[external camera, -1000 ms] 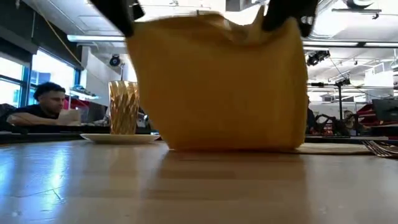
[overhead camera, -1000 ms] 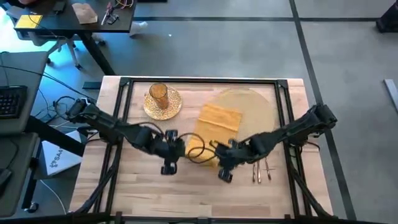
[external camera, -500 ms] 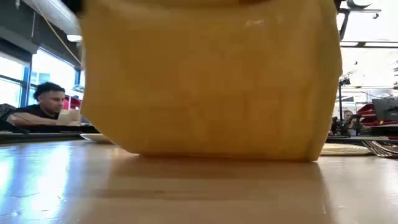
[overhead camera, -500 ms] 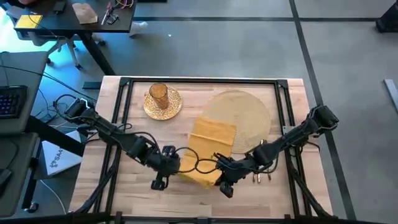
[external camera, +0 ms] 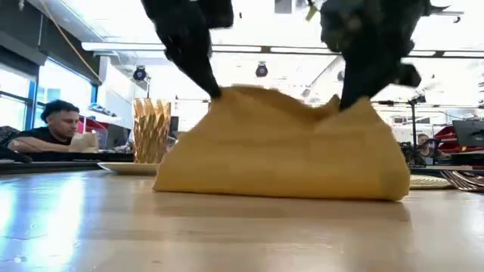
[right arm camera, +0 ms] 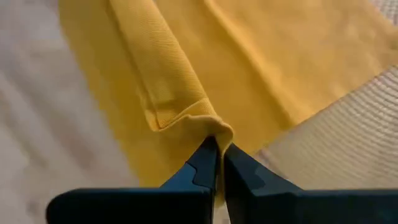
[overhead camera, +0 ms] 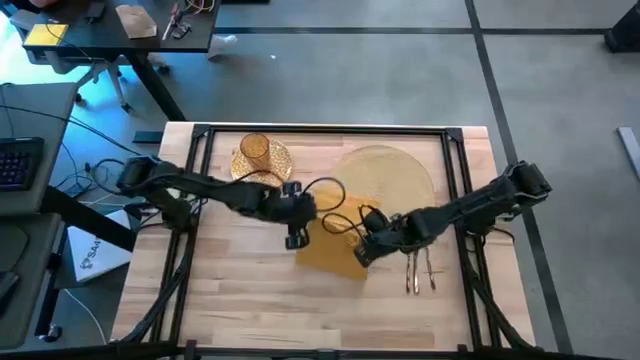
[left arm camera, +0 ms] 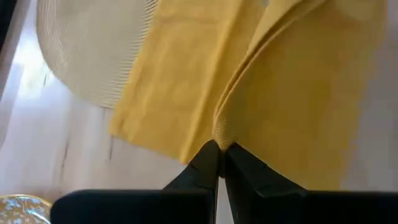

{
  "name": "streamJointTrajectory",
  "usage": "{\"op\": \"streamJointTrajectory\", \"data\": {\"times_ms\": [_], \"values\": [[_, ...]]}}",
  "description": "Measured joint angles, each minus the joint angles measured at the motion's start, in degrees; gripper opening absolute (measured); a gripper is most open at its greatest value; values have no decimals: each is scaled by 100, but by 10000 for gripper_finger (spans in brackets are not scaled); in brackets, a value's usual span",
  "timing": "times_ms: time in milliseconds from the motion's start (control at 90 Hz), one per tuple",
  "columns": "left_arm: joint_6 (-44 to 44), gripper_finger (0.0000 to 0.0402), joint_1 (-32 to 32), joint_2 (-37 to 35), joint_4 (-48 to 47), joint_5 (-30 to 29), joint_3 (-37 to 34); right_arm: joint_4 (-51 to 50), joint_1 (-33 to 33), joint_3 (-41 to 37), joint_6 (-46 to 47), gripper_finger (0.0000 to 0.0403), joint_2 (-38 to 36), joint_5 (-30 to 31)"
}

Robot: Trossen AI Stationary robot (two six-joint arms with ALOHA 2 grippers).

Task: Set table place
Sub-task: Fold the yellow table napkin

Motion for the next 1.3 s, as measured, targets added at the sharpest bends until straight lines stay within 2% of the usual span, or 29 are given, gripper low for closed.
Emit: {"op": "streamJointTrajectory", "data": {"times_ms": [267,444,656,889,1300], "values": [[5,0,521,502,85,52,0,77,-688,-394,-327,0,2,8],[526,0,717,515,82,-165,-2,227,-981,-390,-280,0,2,85],[1053,0,871,302,-193,54,211,263,-1179,-412,-24,0,2,18],[1721,0,1087,523,511,333,203,132,-1380,-417,4,0,2,-2],[1604,0,1235,994,776,250,201,-164,-1679,-419,-260,0,4,115]]}}
